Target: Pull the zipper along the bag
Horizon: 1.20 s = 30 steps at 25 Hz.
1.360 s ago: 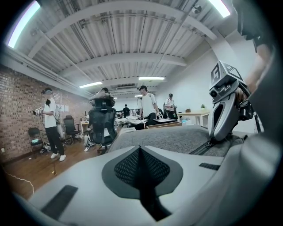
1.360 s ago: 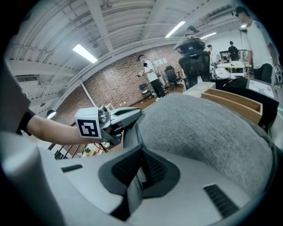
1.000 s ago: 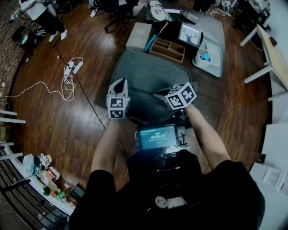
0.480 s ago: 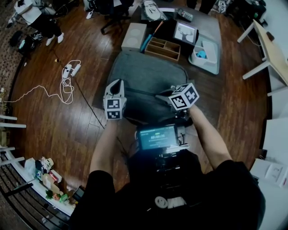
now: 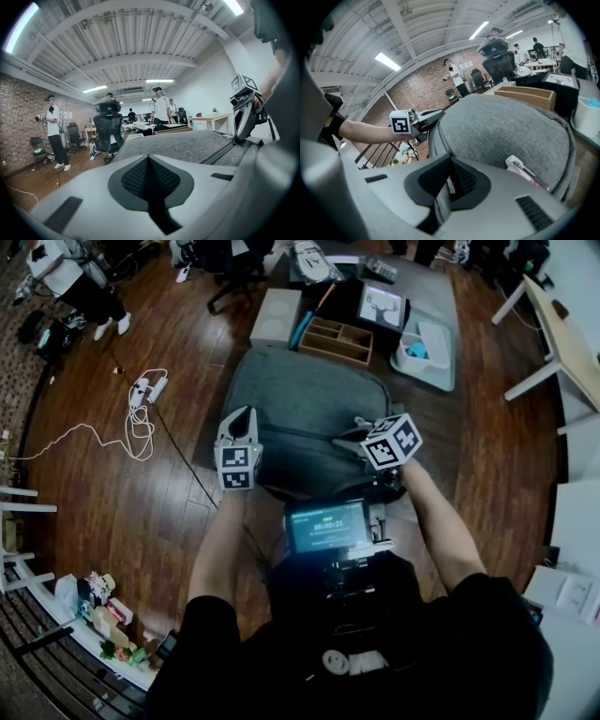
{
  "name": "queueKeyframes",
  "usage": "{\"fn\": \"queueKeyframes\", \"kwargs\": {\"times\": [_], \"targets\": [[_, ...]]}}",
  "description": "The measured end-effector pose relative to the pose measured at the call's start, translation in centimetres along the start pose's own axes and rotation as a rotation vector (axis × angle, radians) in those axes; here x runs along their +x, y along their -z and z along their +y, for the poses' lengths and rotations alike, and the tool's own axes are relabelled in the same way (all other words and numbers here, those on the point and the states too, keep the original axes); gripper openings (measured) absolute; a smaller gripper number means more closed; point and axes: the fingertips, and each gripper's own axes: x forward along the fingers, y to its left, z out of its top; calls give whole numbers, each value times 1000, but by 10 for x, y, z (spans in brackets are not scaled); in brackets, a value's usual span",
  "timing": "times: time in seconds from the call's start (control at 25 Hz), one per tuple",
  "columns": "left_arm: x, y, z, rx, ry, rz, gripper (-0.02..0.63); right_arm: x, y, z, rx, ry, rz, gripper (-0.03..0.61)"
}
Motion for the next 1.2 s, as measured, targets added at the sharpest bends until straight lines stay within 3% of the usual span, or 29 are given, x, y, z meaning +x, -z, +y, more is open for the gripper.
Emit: {"fn": "queueKeyframes", "kwargs": {"times": [0.32, 0.48, 0.56, 0.64, 0.8, 1.0, 1.2], "targets": [[4, 1, -1, 1, 6, 10, 0, -5, 7, -7, 2, -25, -10, 9], [4, 0, 1, -4, 0, 16, 0, -10, 3, -11, -92, 37, -56, 36], [0, -6, 3, -33, -16, 6, 0, -26, -11, -12, -134, 91, -162, 46], [-8, -17, 5, -73, -40, -25, 0, -52, -35, -7, -170, 133, -338, 54], [-27, -75, 0, -103, -81, -158, 0, -93, -106, 25, -250, 189, -627, 51], [-40, -165, -20, -56, -145, -322, 0, -99, -193, 74, -480, 412, -807, 9], [-63, -214, -41, 25, -221, -425, 0, -87, -222, 113, -586, 415, -878, 9]]}}
